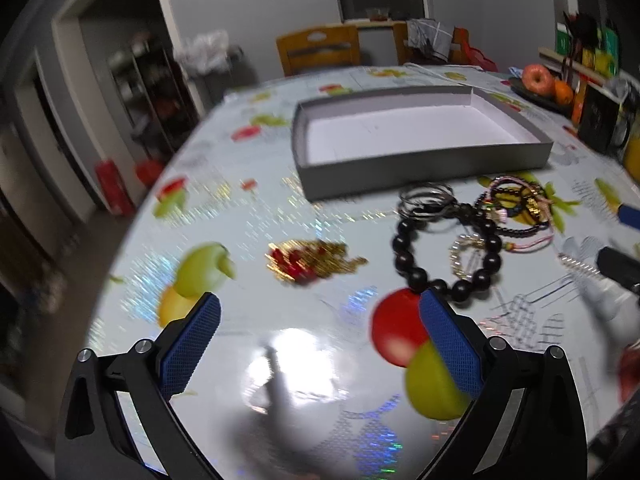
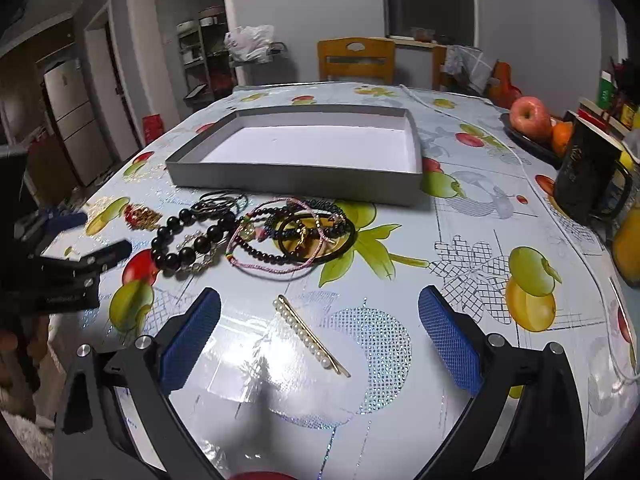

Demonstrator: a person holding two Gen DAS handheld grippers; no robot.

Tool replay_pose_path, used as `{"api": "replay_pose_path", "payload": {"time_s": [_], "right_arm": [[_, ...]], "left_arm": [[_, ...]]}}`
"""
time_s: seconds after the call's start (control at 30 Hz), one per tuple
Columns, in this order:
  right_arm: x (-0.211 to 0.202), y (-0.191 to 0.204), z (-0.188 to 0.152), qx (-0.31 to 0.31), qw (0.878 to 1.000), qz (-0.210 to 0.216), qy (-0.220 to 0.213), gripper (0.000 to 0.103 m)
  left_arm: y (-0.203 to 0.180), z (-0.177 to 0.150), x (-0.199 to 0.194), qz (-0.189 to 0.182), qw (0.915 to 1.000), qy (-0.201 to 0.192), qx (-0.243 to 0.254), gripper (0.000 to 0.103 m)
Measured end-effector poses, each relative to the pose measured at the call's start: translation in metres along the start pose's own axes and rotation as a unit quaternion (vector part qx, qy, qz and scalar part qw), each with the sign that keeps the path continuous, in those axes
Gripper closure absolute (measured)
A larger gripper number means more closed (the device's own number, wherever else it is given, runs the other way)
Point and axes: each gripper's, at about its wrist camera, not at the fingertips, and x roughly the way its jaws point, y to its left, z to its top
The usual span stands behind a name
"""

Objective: Organize jewelry
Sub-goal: 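Grasp the pearl hair clip with the right tool while the left tool grasps the red-gold brooch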

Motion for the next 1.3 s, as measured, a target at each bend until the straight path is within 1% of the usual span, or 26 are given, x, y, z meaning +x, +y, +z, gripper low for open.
{"api": "replay_pose_path", "payload": {"time_s": [0.03, 0.13, 0.17, 0.23, 0.3, 0.37, 0.5, 0.6, 0.67, 0.73, 0.77, 0.8, 0.83, 0.87, 0.9, 0.97, 1.0, 1.13, 1.2, 1.3], "right_arm": [[0.0, -0.001, -0.001, -0.002, 1.0, 0.004, 0.004, 0.005], [-0.001, -0.005, -0.003, -0.004, 1.0, 0.015, 0.022, 0.006], [-0.002, -0.006, -0.004, -0.007, 1.0, 0.013, 0.025, 0.006], [-0.003, -0.007, -0.009, -0.02, 0.999, 0.01, 0.032, 0.006], [-0.005, -0.007, -0.012, -0.027, 0.999, 0.018, 0.038, 0.006], [-0.006, -0.005, -0.017, -0.034, 0.998, 0.024, 0.042, 0.006], [-0.007, -0.004, -0.022, -0.047, 0.998, 0.017, 0.044, 0.007], [-0.005, -0.004, -0.022, -0.044, 0.998, 0.022, 0.047, 0.013], [-0.002, -0.004, -0.021, -0.041, 0.998, 0.026, 0.051, 0.017], [0.002, -0.004, -0.02, -0.039, 0.997, 0.031, 0.058, 0.03], [0.004, -0.004, -0.019, -0.038, 0.997, 0.033, 0.06, 0.033], [0.005, -0.003, -0.019, -0.038, 0.997, 0.034, 0.062, 0.04], [0.007, -0.002, -0.019, -0.039, 0.997, 0.035, 0.065, 0.045], [0.008, 0.0, -0.019, -0.041, 0.996, 0.038, 0.066, 0.046], [0.009, 0.001, -0.019, -0.043, 0.996, 0.04, 0.068, 0.049], [0.009, 0.002, -0.018, -0.048, 0.996, 0.039, 0.068, 0.055], [0.01, 0.003, -0.017, -0.049, 0.996, 0.04, 0.069, 0.059], [0.011, 0.003, -0.016, -0.05, 0.995, 0.042, 0.069, 0.064], [0.011, 0.004, -0.015, -0.052, 0.995, 0.042, 0.068, 0.065], [0.012, 0.005, -0.015, -0.054, 0.995, 0.044, 0.067, 0.065]], "left_arm": [[0.001, 0.0, -0.001, 0.001, 0.9999, -0.008, 0.008, 0.006], [0.005, 0.001, -0.001, -0.037, 0.9991, -0.011, 0.016, 0.006], [0.008, 0.001, -0.001, -0.04, 0.999, -0.015, 0.017, 0.006], [0.015, 0.002, -0.003, -0.028, 0.9991, -0.025, 0.019, 0.006], [0.023, 0.003, -0.003, -0.027, 0.9992, -0.027, 0.014, 0.006], [0.036, 0.003, -0.003, -0.039, 0.9989, -0.027, -0.003, 0.006], [0.057, 0.003, 0.0, -0.055, 0.9977, -0.029, -0.026, 0.006], [0.066, 0.009, 0.009, -0.046, 0.9984, -0.018, -0.027, 0.006], [0.069, 0.013, 0.015, -0.067, 0.9972, -0.015, -0.03, 0.006], [0.065, 0.016, 0.021, -0.081, 0.9964, -0.007, -0.025, 0.006], [0.061, 0.018, 0.025, -0.09, 0.9958, -0.003, -0.019, 0.007], [0.059, 0.018, 0.028, -0.09, 0.9958, 0.001, -0.016, 0.008], [0.056, 0.018, 0.031, -0.092, 0.9956, 0.004, -0.013, 0.011], [0.054, 0.017, 0.033, -0.095, 0.9954, 0.007, -0.01, 0.018], [0.051, 0.017, 0.037, -0.101, 0.9947, 0.015, -0.009, 0.029], [0.049, 0.017, 0.044, -0.116, 0.9928, 0.03, -0.013, 0.04], [0.049, 0.017, 0.045, -0.118, 0.9924, 0.032, -0.014, 0.045], [0.05, 0.018, 0.047, -0.128, 0.9909, 0.034, -0.025, 0.053], [0.052, 0.019, 0.047, -0.136, 0.9897, 0.033, -0.031, 0.061], [0.051, 0.019, 0.048, -0.14, 0.989, 0.035, -0.035, 0.061]]}}
